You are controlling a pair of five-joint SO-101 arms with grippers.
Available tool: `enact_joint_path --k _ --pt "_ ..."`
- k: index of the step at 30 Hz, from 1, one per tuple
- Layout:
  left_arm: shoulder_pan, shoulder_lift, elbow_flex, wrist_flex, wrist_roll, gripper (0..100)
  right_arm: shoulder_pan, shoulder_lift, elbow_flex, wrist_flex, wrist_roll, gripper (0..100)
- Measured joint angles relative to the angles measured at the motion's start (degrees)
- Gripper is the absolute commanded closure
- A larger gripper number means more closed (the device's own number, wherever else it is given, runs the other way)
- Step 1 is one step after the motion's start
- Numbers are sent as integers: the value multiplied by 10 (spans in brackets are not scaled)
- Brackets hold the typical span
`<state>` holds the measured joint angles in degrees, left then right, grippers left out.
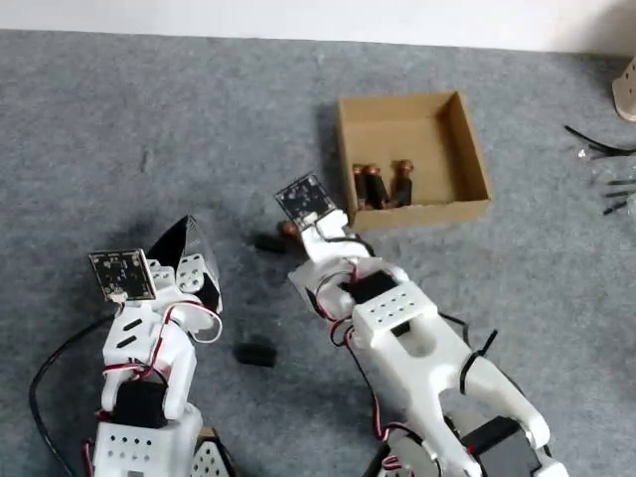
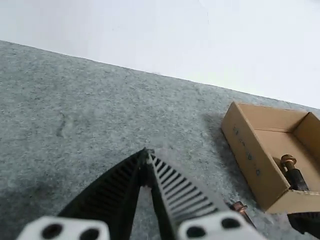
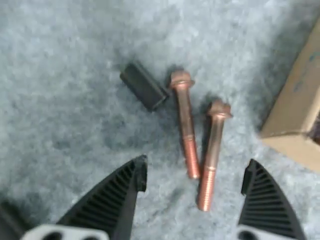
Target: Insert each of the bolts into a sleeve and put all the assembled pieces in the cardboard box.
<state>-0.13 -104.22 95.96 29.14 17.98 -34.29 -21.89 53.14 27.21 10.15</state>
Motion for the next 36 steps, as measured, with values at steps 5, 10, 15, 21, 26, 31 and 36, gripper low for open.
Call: enact_joint_path --k 5,10,15,21,26,31,36 --pt "0 0 0 0 0 989 33 62 -1 -21 0 728" --pt "0 0 0 0 0 989 50 189 -78 -17 0 728" --pt "0 0 0 0 0 989 50 251 -156 19 0 731" --pt "0 0 0 0 0 989 50 259 -168 21 2 998" --pt "0 0 0 0 0 989 56 258 -169 23 4 992" --pt "0 0 0 0 0 989 56 256 -176 47 4 993" --pt "0 0 0 0 0 989 55 162 -116 56 4 993"
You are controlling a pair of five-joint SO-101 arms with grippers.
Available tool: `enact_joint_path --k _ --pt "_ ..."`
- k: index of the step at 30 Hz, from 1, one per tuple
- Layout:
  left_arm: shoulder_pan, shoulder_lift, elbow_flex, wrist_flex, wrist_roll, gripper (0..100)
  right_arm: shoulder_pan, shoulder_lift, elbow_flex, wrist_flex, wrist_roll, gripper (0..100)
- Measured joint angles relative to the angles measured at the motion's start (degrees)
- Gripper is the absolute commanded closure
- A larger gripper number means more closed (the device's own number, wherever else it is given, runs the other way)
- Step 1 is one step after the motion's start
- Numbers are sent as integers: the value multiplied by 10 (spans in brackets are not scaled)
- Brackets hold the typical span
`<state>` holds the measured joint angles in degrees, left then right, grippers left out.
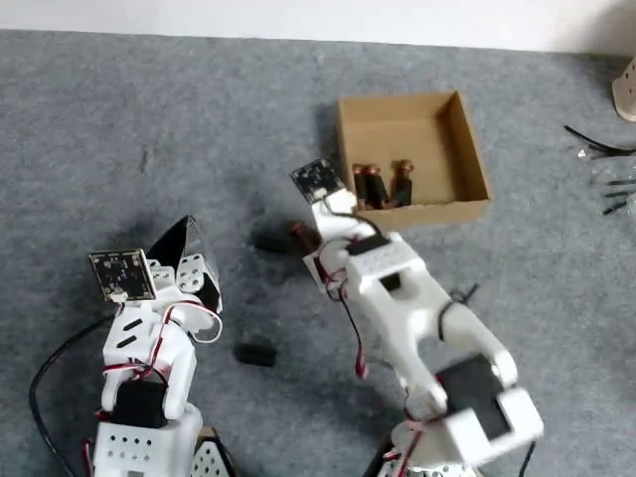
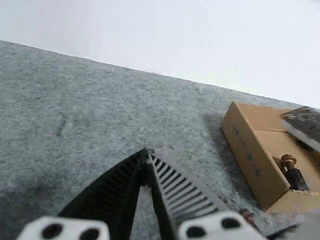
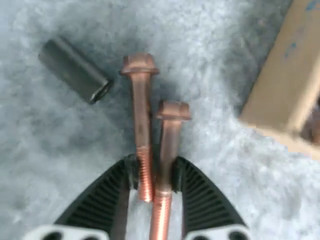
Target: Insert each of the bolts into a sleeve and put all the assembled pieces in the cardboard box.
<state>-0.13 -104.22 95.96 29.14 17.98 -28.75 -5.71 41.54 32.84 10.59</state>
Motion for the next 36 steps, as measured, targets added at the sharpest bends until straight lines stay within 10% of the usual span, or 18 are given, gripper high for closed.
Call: enact_joint_path --k 13,36 --pt "0 0 0 0 0 989 -69 -389 281 1 0 994" --pt "0 0 0 0 0 989 -117 -396 275 6 0 810"
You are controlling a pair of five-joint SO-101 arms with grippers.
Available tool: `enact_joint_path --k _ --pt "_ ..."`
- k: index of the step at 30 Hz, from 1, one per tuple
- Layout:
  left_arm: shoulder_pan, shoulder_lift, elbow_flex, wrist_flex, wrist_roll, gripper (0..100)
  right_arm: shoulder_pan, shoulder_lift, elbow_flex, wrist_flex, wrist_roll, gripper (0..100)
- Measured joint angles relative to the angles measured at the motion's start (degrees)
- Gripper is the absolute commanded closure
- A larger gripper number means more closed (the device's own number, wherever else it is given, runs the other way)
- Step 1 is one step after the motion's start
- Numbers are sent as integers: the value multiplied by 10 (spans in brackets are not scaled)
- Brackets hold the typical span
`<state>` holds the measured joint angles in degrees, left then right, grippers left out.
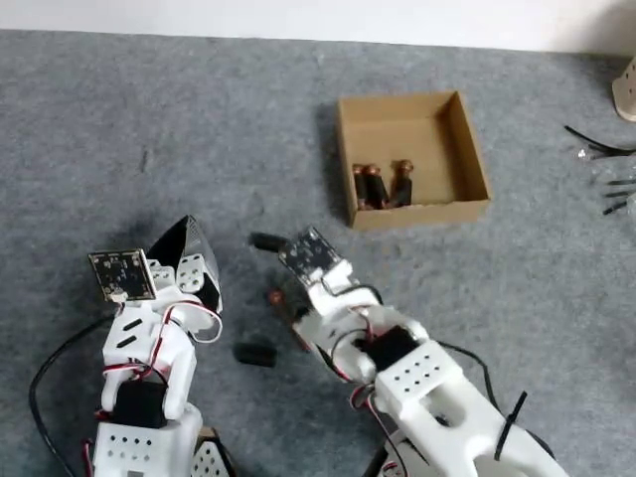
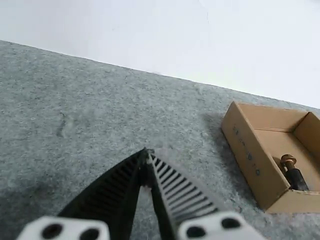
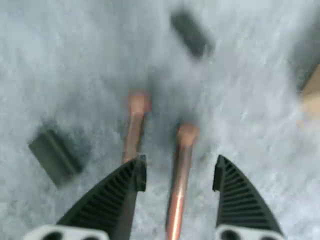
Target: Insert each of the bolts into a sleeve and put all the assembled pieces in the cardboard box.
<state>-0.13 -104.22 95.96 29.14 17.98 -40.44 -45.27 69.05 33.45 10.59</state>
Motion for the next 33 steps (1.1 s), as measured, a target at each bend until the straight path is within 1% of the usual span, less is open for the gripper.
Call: enact_joint_path --k 2,5,12,16,20,24,26,29,30,31,33 --pt "0 0 0 0 0 989 0 30 -33 0 4 810" --pt "0 0 0 0 0 989 0 108 -94 0 35 810" --pt "0 0 0 0 0 989 0 367 -280 0 115 810" --pt "0 0 0 0 0 989 0 496 -387 0 145 810" --pt "0 0 0 0 0 989 0 585 -476 -1 163 810" --pt "0 0 0 0 0 989 0 638 -524 -1 171 813" --pt "0 0 0 0 0 989 0 651 -533 0 172 854" --pt "0 0 0 0 0 989 0 659 -537 0 172 981" --pt "0 0 0 0 0 989 1 660 -537 0 172 998" --pt "0 0 0 0 0 989 1 660 -537 0 173 986" --pt "0 0 0 0 0 989 2 660 -538 0 173 996"
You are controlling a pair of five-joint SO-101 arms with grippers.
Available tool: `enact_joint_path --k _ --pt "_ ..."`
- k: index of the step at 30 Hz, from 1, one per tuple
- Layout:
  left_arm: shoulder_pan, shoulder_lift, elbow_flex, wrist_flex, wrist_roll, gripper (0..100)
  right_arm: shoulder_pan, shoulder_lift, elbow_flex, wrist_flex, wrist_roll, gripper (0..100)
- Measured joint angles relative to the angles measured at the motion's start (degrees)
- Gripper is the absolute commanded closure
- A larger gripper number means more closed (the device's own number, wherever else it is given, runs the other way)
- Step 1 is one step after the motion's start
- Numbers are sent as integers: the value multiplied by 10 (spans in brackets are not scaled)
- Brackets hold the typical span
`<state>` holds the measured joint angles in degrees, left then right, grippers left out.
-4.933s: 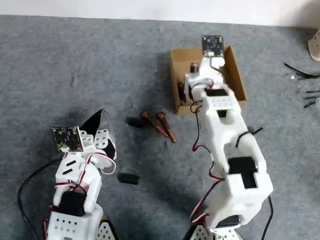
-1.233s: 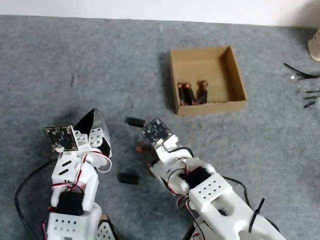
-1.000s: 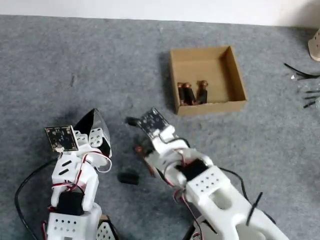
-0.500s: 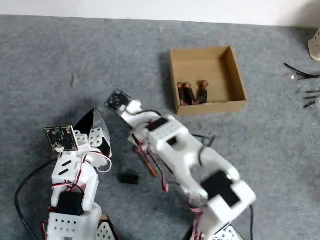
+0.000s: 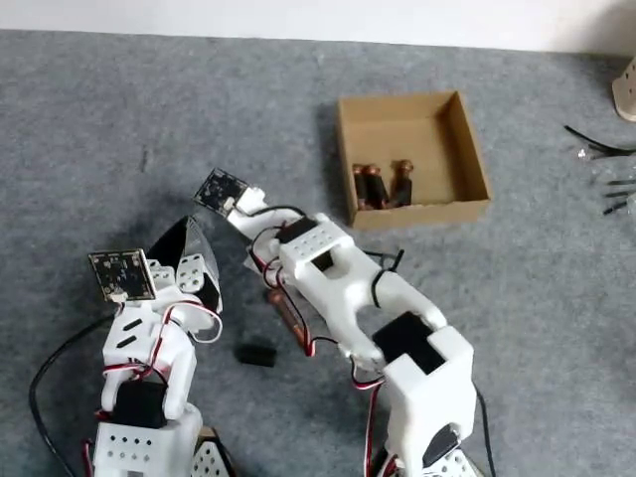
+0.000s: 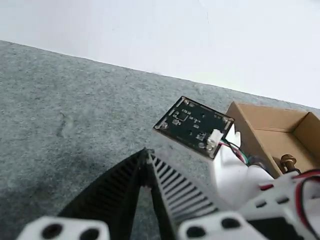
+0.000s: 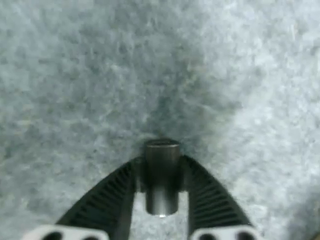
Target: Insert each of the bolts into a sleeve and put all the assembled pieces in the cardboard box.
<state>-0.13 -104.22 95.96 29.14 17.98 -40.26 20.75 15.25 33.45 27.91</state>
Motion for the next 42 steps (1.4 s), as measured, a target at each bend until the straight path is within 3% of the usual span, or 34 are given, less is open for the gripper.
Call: enact_joint_path --k 10,17,29,36,42 --pt "0 0 0 0 0 989 22 -26 1 48 -3 994" --pt "4 0 0 0 0 989 73 -181 120 67 -52 994" --pt "178 0 0 58 -22 989 102 -507 414 30 -86 994" --pt "236 0 -2 91 -34 989 182 -572 463 25 -101 994" --pt "295 0 -2 98 -34 939 198 -583 478 -3 -126 994"
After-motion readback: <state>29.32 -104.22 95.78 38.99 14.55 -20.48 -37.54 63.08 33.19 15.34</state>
